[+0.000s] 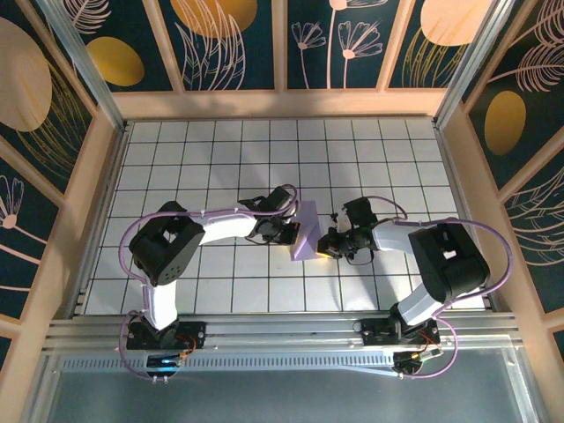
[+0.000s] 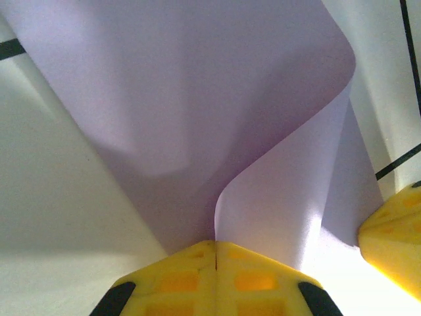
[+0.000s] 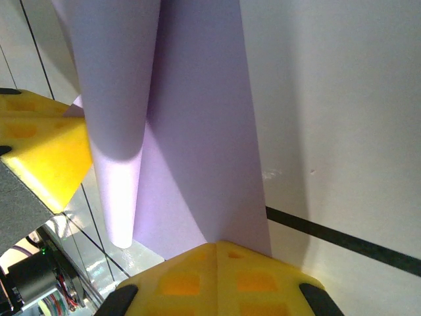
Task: Fold a paper plane with a square sheet of paper (fold left side to right side)
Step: Fold the triangle a second time at the center of the table.
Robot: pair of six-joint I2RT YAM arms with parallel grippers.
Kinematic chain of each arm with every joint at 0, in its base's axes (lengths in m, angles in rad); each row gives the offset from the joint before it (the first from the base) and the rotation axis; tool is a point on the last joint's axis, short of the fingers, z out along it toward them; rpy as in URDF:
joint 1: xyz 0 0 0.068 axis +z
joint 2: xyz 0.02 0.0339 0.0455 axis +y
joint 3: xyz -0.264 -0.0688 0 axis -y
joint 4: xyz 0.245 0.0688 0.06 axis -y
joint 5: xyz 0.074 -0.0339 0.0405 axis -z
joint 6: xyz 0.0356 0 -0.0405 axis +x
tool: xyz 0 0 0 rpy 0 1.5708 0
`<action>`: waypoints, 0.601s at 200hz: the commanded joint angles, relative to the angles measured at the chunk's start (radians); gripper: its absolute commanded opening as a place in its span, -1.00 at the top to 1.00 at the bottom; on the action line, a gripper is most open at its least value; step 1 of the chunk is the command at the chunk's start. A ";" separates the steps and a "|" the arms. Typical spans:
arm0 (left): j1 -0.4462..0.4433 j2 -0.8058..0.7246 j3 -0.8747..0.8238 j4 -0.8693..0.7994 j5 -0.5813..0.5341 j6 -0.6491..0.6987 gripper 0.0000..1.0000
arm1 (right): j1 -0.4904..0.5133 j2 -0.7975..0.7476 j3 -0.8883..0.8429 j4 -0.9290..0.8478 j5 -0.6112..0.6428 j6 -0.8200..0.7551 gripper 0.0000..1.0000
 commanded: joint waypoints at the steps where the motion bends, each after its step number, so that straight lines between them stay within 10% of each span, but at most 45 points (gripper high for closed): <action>1: 0.009 0.016 0.028 -0.034 -0.020 0.019 1.00 | 0.014 0.029 -0.026 -0.049 0.026 -0.009 1.00; 120: 0.009 0.030 0.044 -0.038 -0.044 0.027 1.00 | 0.015 0.038 -0.021 -0.049 0.027 -0.010 1.00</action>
